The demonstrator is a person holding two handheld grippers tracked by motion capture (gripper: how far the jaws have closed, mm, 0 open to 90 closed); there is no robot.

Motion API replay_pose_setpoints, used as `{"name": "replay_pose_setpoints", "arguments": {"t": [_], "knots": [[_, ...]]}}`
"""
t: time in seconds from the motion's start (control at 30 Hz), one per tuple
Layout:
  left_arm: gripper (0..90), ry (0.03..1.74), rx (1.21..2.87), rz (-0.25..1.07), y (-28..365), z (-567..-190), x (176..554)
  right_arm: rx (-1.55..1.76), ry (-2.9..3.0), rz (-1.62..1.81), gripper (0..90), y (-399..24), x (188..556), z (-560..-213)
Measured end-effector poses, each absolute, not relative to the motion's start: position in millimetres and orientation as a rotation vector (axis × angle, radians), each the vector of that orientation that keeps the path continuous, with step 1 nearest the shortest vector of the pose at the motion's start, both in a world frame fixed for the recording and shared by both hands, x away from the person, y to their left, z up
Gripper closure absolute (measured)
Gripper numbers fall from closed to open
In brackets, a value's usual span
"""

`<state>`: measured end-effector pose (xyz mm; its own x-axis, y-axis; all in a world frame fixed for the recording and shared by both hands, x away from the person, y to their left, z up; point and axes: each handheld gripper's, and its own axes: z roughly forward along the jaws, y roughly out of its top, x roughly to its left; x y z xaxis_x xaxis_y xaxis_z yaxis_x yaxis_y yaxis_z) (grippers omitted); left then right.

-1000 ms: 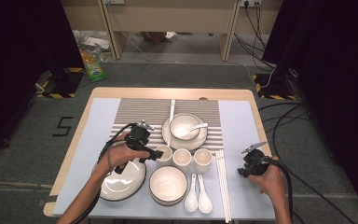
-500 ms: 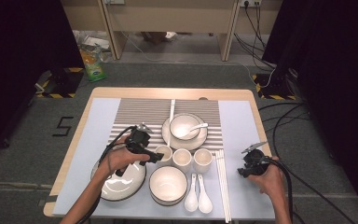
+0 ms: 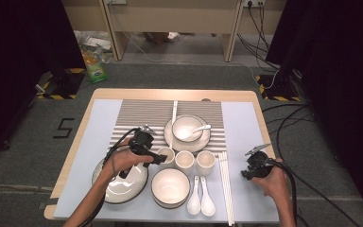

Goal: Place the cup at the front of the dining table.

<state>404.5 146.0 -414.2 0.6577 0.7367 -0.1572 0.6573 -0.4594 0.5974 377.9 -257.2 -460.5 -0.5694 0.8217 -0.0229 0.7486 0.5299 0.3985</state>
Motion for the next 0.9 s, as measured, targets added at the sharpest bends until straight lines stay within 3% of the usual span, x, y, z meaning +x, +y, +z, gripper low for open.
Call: {"name": "replay_pose_setpoints", "arguments": {"t": [0.43,0.9], "knots": [[21.5,1.075,2.247,0.149,140.4,-421.3,408.7,1.333,2.562,0.516,59.9,-257.2,378.2,-460.5],[49.0,1.103,2.274,0.156,134.6,-426.2,418.5,1.331,2.56,0.522,59.8,-258.0,377.6,-460.7]]}}
